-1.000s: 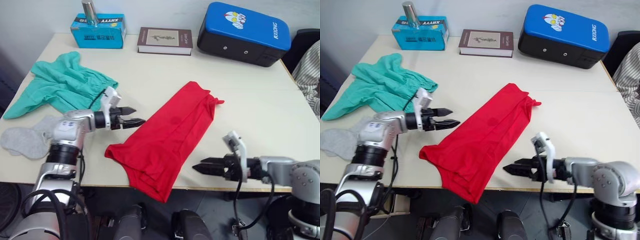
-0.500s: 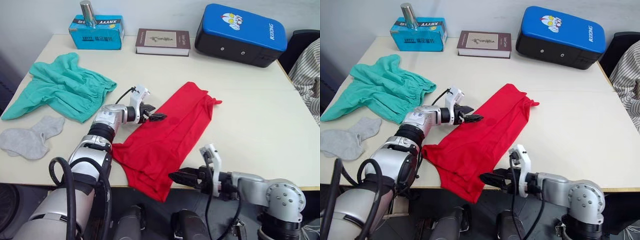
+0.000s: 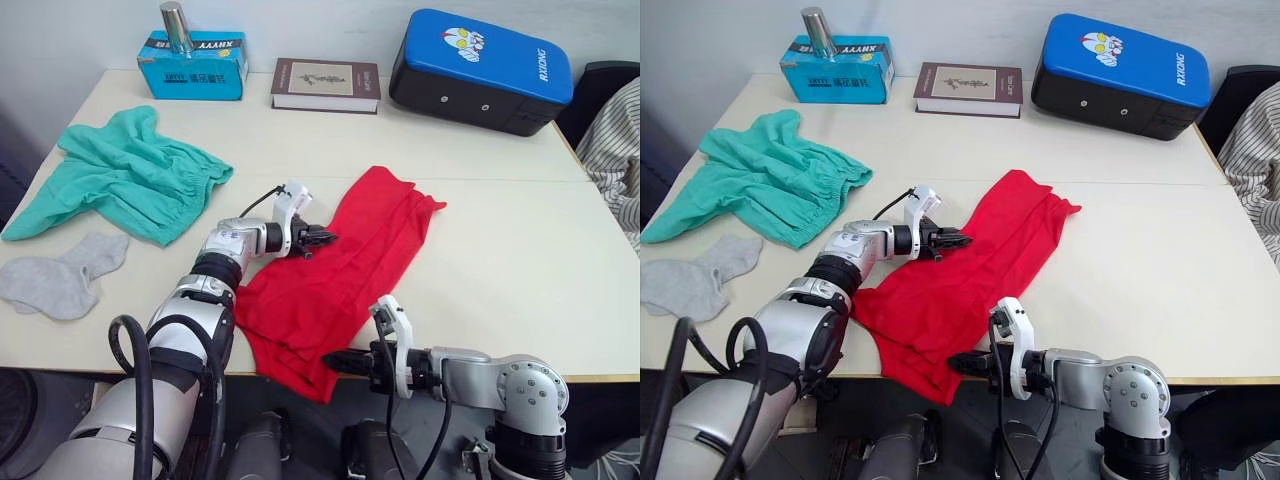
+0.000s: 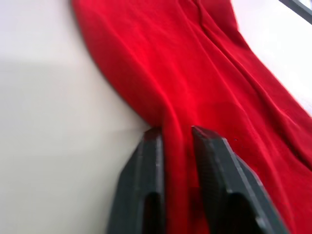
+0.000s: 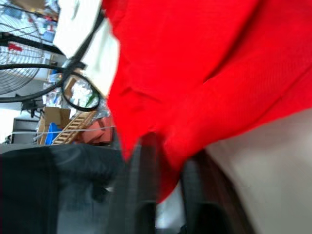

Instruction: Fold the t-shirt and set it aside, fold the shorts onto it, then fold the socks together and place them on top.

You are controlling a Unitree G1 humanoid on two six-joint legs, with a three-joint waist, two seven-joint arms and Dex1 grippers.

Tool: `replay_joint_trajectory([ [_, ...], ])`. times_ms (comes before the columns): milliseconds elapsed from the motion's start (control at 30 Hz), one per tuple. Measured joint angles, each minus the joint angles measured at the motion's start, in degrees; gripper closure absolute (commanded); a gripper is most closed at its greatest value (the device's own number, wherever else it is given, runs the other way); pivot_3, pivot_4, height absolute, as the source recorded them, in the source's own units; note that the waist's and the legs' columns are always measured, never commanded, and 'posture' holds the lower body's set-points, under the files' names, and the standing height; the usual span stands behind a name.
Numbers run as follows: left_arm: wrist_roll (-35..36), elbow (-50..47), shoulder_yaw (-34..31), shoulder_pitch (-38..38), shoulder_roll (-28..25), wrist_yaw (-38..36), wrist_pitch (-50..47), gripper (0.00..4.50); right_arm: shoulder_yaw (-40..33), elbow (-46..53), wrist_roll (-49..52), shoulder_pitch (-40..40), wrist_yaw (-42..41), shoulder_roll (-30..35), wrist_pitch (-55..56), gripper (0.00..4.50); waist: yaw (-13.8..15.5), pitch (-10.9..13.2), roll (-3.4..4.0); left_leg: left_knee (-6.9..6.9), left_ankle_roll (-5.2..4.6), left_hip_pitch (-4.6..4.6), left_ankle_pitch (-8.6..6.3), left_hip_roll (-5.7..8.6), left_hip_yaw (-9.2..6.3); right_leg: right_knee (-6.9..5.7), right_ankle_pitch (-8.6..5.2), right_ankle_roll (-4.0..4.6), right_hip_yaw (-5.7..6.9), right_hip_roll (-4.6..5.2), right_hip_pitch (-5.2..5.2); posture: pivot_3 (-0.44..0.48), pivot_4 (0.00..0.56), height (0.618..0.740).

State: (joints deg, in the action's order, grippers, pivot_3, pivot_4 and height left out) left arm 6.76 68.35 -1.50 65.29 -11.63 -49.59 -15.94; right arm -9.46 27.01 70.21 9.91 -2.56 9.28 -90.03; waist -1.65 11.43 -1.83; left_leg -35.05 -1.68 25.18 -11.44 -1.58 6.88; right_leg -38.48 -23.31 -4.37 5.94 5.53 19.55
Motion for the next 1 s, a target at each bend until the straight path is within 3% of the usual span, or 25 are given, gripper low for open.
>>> replay_joint_trajectory([
  [233,2.3,-4.2,-3.6,-3.9,0.4,3.2,1.1,4.48,-2.3,-4.0,0.9,3.7,-1.3,6.0,0.0,4.5,0.1,0.0,0.0,-0.04,-0.07,0.02,-0.02,0.06,0.01,0.04,0.01,0.01,-0.01,0.07,-0.02,0.0,0.15,0.74],
  [433,5.5,-18.5,-7.1,-13.1,-1.3,8.0,-0.8,4.48,-4.6,-12.2,-2.2,9.2,-7.3,19.1,0.8,4.5,-0.2,0.0,0.01,-0.02,0.02,-0.01,0.03,-0.01,0.07,-0.06,0.01,0.01,0.0,-0.01,0.03,0.0,0.15,0.74],
  [733,6.2,-46.6,-6.2,-27.7,-0.8,19.1,-9.7,4.48,1.1,-20.6,-11.2,14.2,-18.8,24.6,9.0,4.5,0.2,0.0,0.01,-0.11,-0.02,0.0,0.05,0.02,0.05,-0.01,0.01,0.01,0.0,0.01,-0.06,0.0,0.15,0.74],
  [1000,5.4,-50.1,-5.3,-30.5,-1.1,23.4,-8.3,4.48,6.9,-24.2,-18.1,16.3,-28.7,26.8,16.3,4.5,0.1,0.0,0.01,-0.12,-0.03,-0.01,0.05,0.01,0.05,0.0,0.02,0.0,0.02,0.0,-0.09,0.0,0.15,0.74],
])
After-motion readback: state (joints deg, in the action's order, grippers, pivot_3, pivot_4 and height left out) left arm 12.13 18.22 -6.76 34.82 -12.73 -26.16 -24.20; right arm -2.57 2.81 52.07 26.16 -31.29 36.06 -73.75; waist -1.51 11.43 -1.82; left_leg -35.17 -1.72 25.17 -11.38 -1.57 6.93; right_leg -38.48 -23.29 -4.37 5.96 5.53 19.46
